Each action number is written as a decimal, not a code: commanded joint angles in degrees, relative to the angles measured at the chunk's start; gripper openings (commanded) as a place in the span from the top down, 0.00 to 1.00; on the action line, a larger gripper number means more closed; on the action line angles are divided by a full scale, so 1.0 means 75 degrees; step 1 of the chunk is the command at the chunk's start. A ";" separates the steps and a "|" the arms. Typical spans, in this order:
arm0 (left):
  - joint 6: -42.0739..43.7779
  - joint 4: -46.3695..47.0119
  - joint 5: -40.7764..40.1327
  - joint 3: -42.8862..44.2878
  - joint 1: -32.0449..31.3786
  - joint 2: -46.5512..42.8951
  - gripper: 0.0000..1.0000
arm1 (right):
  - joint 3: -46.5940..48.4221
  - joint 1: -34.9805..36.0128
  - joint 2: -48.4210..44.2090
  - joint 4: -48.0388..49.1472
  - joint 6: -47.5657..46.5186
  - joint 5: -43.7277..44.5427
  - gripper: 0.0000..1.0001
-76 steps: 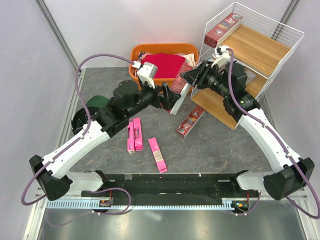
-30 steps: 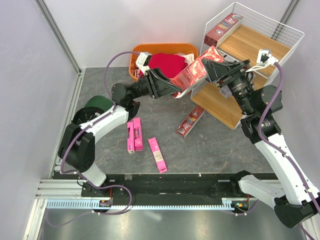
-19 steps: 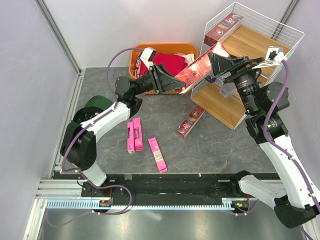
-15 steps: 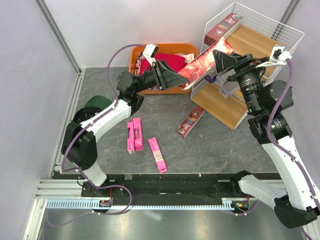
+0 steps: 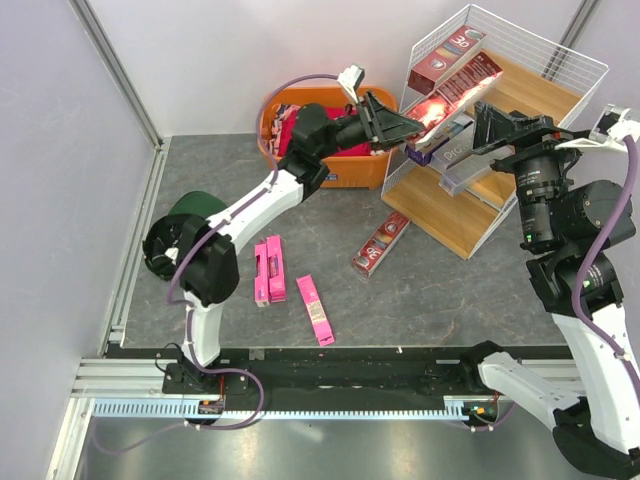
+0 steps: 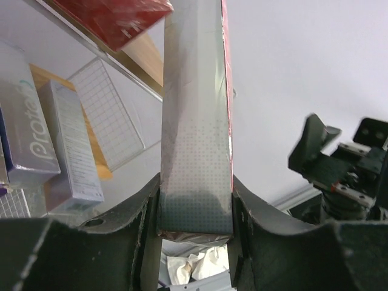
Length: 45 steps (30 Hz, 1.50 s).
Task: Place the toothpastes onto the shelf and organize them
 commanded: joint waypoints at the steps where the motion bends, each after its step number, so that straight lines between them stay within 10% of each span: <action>1: 0.0341 -0.0585 -0.0601 0.1604 -0.0306 0.0538 0.80 | 0.0358 0.0009 0.0216 -0.0417 -0.0342 0.0109 0.24; 6: 0.0038 -0.0939 -0.0883 0.2649 -0.0423 0.1194 0.80 | 0.0686 0.0009 0.0685 -0.0954 -0.0401 -0.0266 0.74; 12: -0.0420 -0.0927 -0.1211 0.3341 -0.0540 0.1793 0.78 | 0.0722 0.0009 0.1060 -0.1167 -0.0518 -0.0348 0.98; 22: -0.0725 -0.0916 -0.1937 0.3774 -0.0658 0.2074 0.62 | 0.0874 0.0009 0.1670 -0.1425 -0.0799 -0.0302 1.00; 31: -0.0737 -0.0845 -0.1914 0.4021 -0.0740 0.2110 0.16 | 0.0804 0.0009 0.1963 -0.1402 -0.0893 0.0026 1.00; 45: -0.0502 -0.0892 -0.1680 0.3811 -0.0822 0.1805 0.06 | 0.0699 -0.0202 0.2806 -0.0606 -0.0765 0.0261 1.00</action>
